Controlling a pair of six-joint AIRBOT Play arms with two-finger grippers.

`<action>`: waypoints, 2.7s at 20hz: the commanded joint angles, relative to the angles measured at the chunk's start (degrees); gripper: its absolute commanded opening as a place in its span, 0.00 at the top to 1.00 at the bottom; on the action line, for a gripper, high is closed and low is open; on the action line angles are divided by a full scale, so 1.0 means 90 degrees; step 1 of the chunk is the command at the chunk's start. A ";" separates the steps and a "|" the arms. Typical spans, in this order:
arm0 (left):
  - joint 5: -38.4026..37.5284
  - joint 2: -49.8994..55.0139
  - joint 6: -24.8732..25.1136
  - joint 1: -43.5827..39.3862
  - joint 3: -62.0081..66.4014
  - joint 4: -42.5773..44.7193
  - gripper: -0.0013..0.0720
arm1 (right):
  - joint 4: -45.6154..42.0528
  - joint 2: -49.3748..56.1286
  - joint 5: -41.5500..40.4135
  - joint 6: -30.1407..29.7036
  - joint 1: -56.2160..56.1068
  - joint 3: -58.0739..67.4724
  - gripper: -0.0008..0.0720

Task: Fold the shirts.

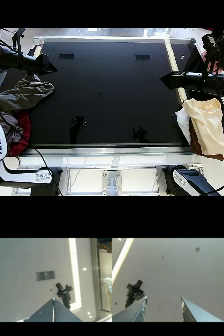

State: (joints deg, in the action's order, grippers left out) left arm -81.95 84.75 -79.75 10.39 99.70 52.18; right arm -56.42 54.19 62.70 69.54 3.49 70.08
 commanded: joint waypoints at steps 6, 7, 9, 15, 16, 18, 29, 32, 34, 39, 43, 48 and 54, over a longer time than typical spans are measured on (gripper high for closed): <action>0.0002 0.0002 0.0002 -0.0005 -0.0002 0.0002 0.97 | 0.0002 0.0002 0.0000 0.0002 -0.0002 0.0005 0.33; 0.0002 0.0002 0.0002 -0.0005 -0.0002 0.0002 0.97 | 0.0002 0.0002 0.0000 0.0002 -0.0002 0.0005 0.33; 0.0002 0.0002 0.0002 -0.0005 -0.0002 0.0002 0.97 | 0.0002 0.0002 0.0000 0.0002 -0.0002 0.0005 0.33; 0.0005 0.0007 0.0002 -0.0005 -0.0002 0.0002 0.97 | 0.0007 0.0002 -0.0068 0.0002 -0.0002 0.0005 0.33; 0.0007 0.0010 0.0005 -0.0005 -0.0002 0.0002 0.97 | 0.0005 0.0005 -0.0255 0.0002 -0.0002 0.0002 0.33; 0.0007 0.0029 0.0005 -0.0005 -0.0002 0.0002 0.97 | 0.0007 0.0002 -0.0933 0.0002 -0.0002 0.0005 0.33; 0.0389 0.0325 0.0005 0.0049 -0.0002 0.1256 0.96 | 0.0151 0.0005 -0.1923 0.0005 -0.0002 0.0005 0.33; 0.0967 0.0486 -0.0007 0.0223 -0.0002 0.2506 0.71 | 0.0250 0.0002 -0.1943 0.0005 -0.0002 0.0017 0.33; 0.1681 0.0469 -0.0658 0.0648 -0.0002 0.2574 0.31 | 0.0272 0.0002 -0.1933 0.0005 -0.0002 0.0024 0.33; 0.1552 0.0442 -0.1763 0.2147 -0.0078 0.2392 0.32 | 0.0270 0.0005 -0.1902 0.0005 -0.0002 0.0024 0.33; 0.1168 0.0323 -0.1928 0.3155 -0.1093 0.2387 0.32 | 0.0272 0.0005 -0.1892 0.0007 -0.0002 0.0022 0.33; 0.2608 0.0002 -0.1953 0.3502 -0.3449 0.1219 0.32 | 0.0287 0.0005 -0.1885 0.0051 -0.0002 0.0022 0.33; 0.4507 -0.0019 -0.0945 0.3463 -0.5085 -0.1396 0.32 | 0.0685 0.0005 -0.1700 0.0056 -0.0002 0.0022 0.33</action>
State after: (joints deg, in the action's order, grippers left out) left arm -49.69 84.77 -93.23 41.23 59.88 50.63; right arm -52.14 54.19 46.39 69.95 3.49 70.28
